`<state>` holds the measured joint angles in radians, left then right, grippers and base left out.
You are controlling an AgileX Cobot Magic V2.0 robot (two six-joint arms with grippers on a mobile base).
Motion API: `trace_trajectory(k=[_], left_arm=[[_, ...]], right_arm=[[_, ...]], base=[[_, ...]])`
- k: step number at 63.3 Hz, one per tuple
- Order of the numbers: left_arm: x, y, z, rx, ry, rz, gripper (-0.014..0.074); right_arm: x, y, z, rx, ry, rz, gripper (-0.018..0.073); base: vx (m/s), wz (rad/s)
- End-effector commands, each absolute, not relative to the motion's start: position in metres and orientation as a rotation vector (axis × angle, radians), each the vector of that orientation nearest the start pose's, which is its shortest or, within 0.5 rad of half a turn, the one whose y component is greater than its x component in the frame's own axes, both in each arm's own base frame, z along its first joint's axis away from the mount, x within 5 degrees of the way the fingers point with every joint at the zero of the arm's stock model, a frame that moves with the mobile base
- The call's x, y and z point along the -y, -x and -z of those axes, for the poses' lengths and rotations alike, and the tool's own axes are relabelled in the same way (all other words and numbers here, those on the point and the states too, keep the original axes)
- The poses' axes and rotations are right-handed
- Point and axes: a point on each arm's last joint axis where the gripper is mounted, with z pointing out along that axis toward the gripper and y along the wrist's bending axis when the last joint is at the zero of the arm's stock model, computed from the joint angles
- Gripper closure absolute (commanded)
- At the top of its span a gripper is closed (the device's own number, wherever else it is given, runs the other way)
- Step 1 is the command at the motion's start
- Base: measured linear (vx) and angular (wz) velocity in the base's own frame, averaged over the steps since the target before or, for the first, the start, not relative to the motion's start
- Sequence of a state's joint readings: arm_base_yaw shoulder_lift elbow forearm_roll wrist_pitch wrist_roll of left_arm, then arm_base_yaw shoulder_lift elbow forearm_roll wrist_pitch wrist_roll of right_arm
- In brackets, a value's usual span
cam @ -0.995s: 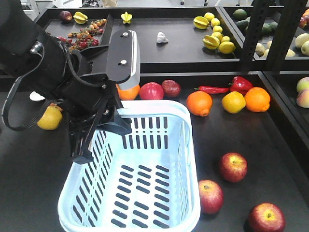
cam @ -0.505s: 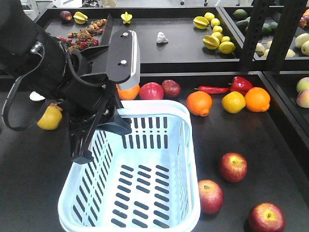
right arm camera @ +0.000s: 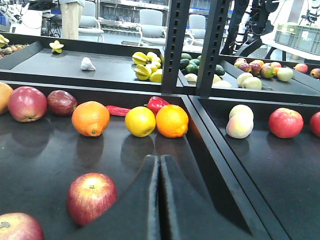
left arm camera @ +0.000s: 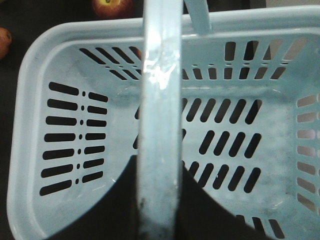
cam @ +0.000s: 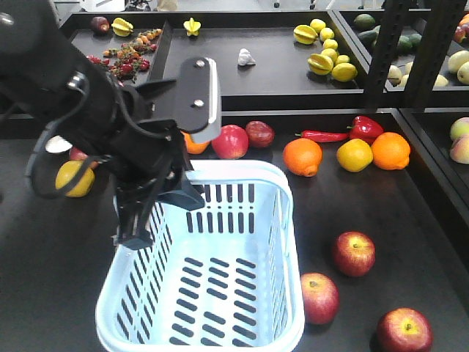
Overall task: Pick three apples into basket with both arms
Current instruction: 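Lower the light-blue basket onto the table with the left gripper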
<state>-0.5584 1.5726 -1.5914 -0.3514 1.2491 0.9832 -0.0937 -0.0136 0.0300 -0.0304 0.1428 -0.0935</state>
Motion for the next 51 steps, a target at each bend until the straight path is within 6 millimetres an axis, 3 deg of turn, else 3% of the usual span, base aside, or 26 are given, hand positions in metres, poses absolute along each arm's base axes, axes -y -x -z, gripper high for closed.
trace_trajectory(k=[1,25,51], left_arm=[[0.204,-0.266,-0.387,-1.858,-1.688,0.354,0.0603],[0.206,-0.305,-0.351,-1.922,-1.715,0.06,0.06],[0.22,-0.329,-0.317,-1.94,-1.712,0.063,0.0592]], right_arm=[[0.006,-0.057,-0.194,-1.581,0.026,0.18,0.0568],[0.006,-0.057,-0.194,-1.581,0.026,0.18,0.0568],[0.006,-0.057,-0.194,-1.581,0.026,0.18,0.0568]], base=[[0.0,0.0],[0.0,0.0],[0.0,0.0]])
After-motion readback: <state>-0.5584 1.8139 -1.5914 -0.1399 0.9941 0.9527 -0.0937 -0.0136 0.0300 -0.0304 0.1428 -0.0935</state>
